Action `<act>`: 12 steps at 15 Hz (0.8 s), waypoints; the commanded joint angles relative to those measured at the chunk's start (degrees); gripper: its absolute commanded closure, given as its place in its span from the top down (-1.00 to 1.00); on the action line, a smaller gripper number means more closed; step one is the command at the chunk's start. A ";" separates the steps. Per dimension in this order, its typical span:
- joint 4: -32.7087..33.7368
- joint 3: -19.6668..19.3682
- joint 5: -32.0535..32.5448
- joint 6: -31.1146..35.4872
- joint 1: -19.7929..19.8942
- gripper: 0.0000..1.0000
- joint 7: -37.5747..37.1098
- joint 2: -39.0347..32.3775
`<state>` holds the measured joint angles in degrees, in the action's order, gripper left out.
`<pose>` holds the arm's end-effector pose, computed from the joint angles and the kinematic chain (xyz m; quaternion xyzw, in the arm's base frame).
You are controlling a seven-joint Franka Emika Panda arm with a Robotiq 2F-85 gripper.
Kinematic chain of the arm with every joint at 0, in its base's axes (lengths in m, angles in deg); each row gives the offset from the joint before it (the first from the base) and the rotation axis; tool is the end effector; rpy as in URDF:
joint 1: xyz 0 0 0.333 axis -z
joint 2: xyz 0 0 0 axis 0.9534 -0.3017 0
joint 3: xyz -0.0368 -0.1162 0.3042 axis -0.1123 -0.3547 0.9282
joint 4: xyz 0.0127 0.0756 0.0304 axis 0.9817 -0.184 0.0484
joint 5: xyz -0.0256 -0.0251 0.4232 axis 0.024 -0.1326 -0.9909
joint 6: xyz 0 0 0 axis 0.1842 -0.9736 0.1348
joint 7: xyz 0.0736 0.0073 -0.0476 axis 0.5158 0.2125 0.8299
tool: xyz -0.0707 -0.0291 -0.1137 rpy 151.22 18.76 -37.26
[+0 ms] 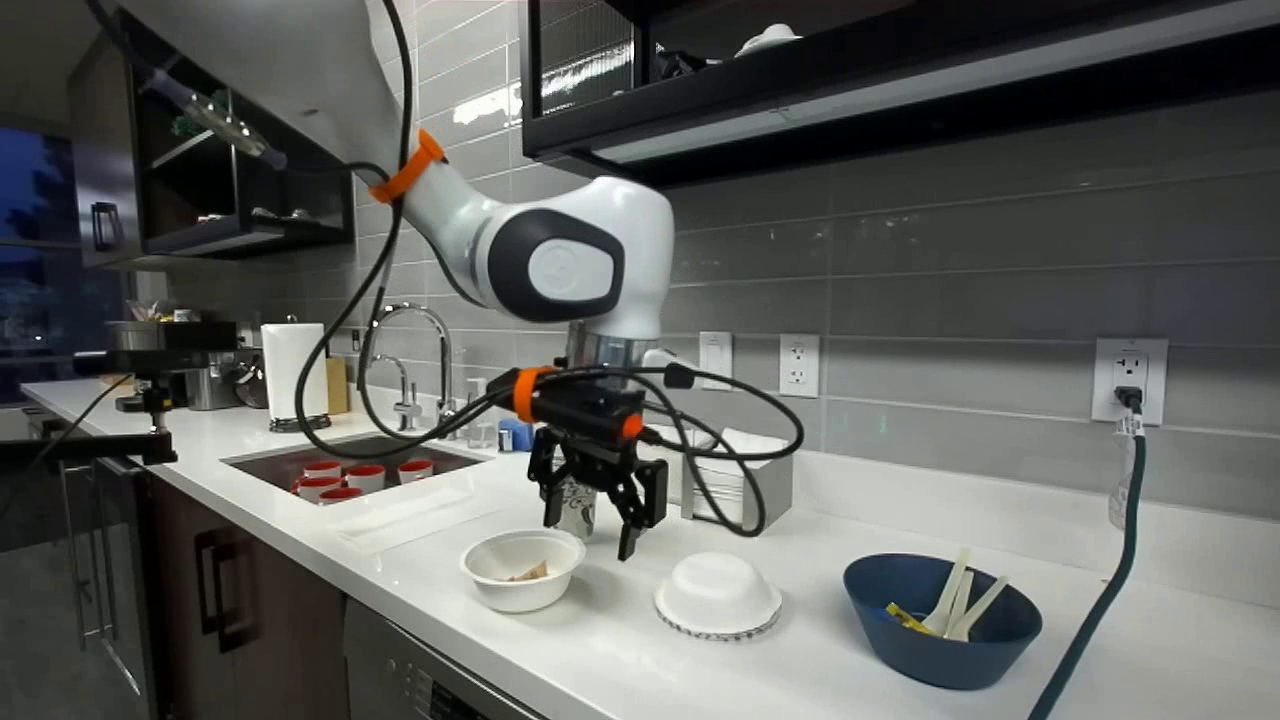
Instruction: Move the white bowl backwards, then move the sachets from the white bowl to the blue bowl
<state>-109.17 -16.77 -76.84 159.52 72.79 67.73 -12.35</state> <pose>0.4823 -0.0724 0.3340 -0.9915 -0.1071 -0.0031 0.0736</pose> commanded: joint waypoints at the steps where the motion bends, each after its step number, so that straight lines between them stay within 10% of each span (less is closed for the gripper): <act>1: -2.48 2.69 -7.34 9.41 -1.08 1.00 -4.79 -4.16; 6: -3.12 5.41 -15.41 15.45 -1.28 0.96 -5.77 -8.87; 12: -2.91 7.65 -22.34 16.33 -0.56 -0.06 -5.21 -11.21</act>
<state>-112.07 -10.38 -96.22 175.00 71.55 62.31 -23.30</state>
